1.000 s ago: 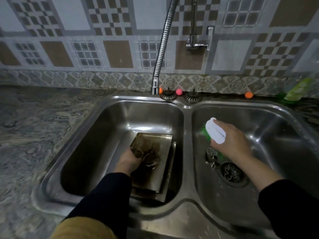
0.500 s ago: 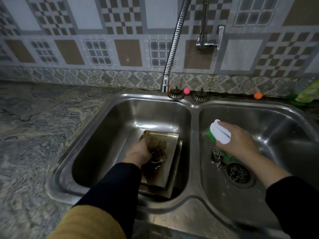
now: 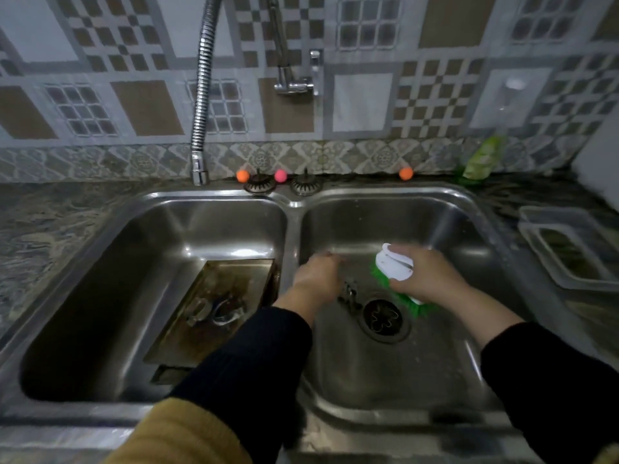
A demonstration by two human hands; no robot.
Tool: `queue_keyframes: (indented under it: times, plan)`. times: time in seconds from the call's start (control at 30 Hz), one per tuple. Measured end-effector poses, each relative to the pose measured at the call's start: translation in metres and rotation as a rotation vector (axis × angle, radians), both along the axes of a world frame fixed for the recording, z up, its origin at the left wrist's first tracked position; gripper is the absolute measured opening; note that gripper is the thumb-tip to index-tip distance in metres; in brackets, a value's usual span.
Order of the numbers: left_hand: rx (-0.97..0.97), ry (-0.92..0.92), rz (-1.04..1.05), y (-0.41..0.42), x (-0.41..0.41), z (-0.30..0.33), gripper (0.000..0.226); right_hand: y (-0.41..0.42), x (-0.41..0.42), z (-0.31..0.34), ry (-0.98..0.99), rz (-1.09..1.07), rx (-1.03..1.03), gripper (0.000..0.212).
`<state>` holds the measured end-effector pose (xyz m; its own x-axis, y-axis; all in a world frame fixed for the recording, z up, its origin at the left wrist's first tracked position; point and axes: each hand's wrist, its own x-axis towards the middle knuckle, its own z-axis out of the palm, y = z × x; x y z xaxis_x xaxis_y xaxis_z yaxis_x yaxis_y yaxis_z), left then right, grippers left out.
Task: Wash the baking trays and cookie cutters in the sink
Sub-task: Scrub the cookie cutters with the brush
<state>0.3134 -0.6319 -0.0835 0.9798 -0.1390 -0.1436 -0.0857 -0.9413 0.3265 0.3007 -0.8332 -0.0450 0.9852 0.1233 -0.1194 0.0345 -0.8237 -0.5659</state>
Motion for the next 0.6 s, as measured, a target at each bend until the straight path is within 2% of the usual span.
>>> queue_keyframes:
  times: [0.07, 0.17, 0.43, 0.6]
  plan:
    - [0.051, 0.080, 0.017, -0.022, 0.006, -0.021, 0.046, -0.013, 0.002, -0.007, 0.004, -0.012, 0.020, 0.071]
    - [-0.015, 0.173, 0.137, -0.043, 0.019, -0.051, 0.047, -0.030, 0.009, -0.020, 0.010, -0.021, 0.037, 0.071]
    - [-0.126, 0.202, 0.365, -0.048, 0.059, -0.103, 0.051, -0.061, 0.019, -0.042, 0.001, -0.025, 0.013, 0.072]
    - [-0.153, 0.180, 0.382, -0.047, 0.066, -0.103, 0.034, -0.067, 0.019, -0.046, 0.026, -0.020, 0.014, 0.072]
